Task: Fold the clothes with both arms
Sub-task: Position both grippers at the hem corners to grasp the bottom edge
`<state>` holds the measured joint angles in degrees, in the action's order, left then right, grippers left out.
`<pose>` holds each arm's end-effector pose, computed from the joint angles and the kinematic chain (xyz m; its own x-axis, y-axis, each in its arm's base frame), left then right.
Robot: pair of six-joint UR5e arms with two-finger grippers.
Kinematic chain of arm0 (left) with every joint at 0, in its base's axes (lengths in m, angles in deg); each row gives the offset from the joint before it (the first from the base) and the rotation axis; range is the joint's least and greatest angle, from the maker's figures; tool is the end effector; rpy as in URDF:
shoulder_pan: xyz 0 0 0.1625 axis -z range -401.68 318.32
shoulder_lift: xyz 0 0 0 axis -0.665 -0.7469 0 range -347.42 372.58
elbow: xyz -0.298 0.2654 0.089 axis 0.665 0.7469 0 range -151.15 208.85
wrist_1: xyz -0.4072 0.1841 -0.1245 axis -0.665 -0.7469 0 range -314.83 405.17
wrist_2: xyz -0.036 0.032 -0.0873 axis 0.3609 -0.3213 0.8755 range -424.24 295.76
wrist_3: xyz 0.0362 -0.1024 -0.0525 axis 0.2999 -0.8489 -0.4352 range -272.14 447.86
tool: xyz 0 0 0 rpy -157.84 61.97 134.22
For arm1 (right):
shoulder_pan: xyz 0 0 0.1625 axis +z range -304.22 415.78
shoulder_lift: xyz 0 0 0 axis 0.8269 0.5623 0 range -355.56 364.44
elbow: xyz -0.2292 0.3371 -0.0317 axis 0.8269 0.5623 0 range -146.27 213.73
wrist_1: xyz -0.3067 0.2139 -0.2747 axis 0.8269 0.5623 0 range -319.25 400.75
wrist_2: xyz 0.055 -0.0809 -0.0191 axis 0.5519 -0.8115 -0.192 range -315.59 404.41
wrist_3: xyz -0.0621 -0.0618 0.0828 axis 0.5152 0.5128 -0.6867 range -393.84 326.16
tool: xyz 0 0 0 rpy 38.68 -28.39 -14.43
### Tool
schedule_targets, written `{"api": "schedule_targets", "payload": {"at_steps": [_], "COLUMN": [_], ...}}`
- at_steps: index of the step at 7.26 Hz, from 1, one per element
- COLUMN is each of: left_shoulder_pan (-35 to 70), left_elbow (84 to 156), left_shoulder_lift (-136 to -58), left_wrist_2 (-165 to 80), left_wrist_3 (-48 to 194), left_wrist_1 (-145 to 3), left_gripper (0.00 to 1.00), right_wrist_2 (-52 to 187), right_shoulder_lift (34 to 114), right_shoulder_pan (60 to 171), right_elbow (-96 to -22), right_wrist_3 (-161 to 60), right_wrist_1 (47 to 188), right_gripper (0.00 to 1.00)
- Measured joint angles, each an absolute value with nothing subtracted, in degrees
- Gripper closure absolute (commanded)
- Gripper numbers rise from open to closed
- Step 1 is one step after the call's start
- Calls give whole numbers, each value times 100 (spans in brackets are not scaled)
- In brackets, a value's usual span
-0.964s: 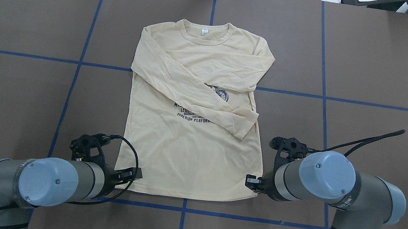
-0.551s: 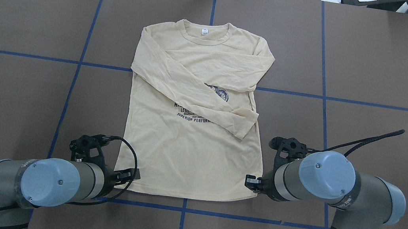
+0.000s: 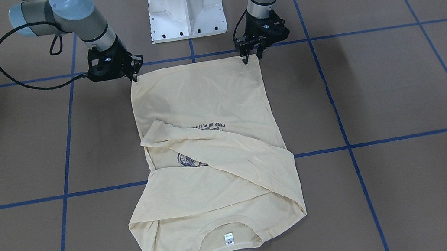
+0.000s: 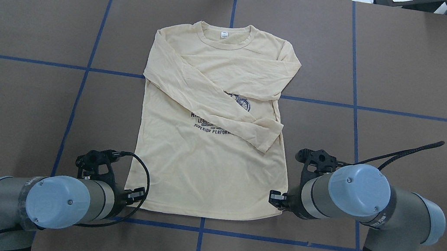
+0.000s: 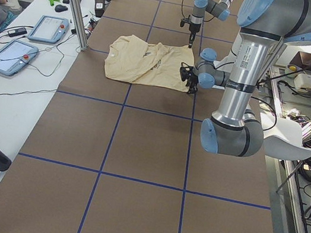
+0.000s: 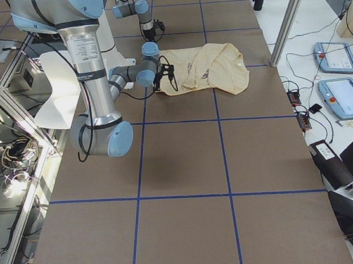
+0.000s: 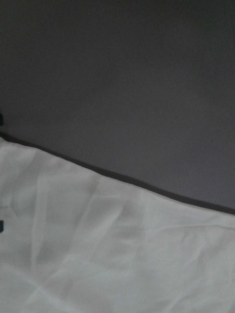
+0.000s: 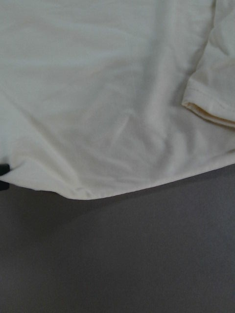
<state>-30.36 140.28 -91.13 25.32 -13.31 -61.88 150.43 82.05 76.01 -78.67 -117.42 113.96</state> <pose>0.5783 -0.2526 0.2992 0.5506 -0.3078 -0.7760 0.3150 0.9374 -0.1484 -0.5335 -0.3032 0.3021 0.5938 0.1042 0.7978 -0.0633 0.9946 -0.0829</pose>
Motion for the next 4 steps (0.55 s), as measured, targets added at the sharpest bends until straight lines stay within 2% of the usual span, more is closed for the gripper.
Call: {"api": "schedule_targets", "payload": {"at_steps": [1, 4], "left_shoulder_pan": [-3042, -3026], "left_elbow": [14033, 14124], "left_shoulder_lift": [-9131, -9150], "left_wrist_2": [2535, 2547], "left_wrist_3": [-1330, -1328], "left_wrist_1": [-6169, -6154], "left_gripper": [100, 100], "right_wrist_2": [15047, 15049], "right_shoulder_lift": [8206, 8219], "right_shoulder_pan": [7604, 7614], "right_elbow": [-7867, -7860], "right_wrist_3": [-11742, -11742], "right_wrist_1": [11396, 11397], "right_gripper": [100, 100]}}
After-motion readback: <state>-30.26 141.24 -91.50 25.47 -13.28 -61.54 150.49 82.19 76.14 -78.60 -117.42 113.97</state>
